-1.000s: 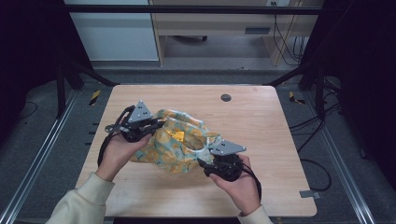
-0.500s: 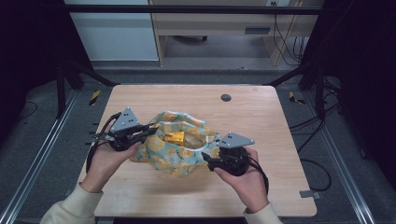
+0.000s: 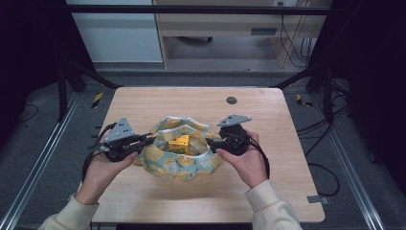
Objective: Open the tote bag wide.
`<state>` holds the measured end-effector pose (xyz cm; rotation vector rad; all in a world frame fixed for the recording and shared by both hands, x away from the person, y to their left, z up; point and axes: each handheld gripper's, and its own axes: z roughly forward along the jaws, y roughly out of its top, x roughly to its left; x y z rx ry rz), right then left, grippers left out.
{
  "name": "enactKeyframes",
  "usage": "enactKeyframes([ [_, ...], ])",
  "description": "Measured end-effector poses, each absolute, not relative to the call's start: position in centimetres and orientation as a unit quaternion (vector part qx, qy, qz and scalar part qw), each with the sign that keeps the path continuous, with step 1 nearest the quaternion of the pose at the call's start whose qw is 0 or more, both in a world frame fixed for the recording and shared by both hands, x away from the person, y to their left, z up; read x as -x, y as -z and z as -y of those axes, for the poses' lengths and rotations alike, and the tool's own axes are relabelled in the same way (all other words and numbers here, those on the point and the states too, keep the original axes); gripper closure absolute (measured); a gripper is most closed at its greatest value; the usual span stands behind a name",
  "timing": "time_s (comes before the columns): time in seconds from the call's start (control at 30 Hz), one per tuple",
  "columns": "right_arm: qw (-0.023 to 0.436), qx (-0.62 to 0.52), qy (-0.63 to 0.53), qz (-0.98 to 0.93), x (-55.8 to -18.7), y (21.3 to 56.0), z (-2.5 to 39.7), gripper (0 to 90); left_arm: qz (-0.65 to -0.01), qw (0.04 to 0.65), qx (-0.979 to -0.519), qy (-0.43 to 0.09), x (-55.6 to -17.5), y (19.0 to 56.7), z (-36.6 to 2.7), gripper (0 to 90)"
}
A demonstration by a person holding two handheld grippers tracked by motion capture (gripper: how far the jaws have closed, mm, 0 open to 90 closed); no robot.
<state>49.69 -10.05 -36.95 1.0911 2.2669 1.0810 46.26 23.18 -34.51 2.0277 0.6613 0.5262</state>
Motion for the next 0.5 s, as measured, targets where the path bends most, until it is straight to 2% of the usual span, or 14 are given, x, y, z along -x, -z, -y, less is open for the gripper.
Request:
enactKeyframes([
  [0.23, 0.149, -0.395, -0.381, -0.823, -50.9, 38.5, 9.0, 30.0, -0.269, 0.455, -0.821, -0.214, -46.2, 34.7, -23.6, 84.1],
  [0.27, 0.143, -0.384, -0.38, -0.829, -50.8, 38.7, 8.4, 38.4, -0.272, 0.459, -0.818, -0.214, -46.1, 34.8, -23.7, 84.1],
  [0.3, 0.143, -0.384, -0.38, -0.829, -50.8, 38.7, 8.4, 38.4, -0.272, 0.459, -0.818, -0.214, -46.1, 34.8, -23.7, 84.0],
  [0.33, 0.143, -0.373, -0.368, -0.84, -50.5, 38.9, 8.0, 55.7, -0.276, 0.46, -0.816, -0.216, -46.1, 35.0, -24.0, 84.0],
  [0.37, 0.145, -0.367, -0.365, -0.843, -50.3, 39.0, 8.0, 62.0, -0.276, 0.46, -0.816, -0.216, -46.1, 35.0, -24.0, 84.0],
  [0.47, 0.152, -0.35, -0.367, -0.848, -49.4, 38.9, 7.9, 76.7, -0.282, 0.458, -0.816, -0.213, -46.1, 35.6, -24.6, 83.5],
  [0.5, 0.154, -0.347, -0.375, -0.846, -49.1, 38.8, 8.0, 78.1, -0.284, 0.459, -0.815, -0.211, -46.1, 35.7, -24.8, 83.4],
])
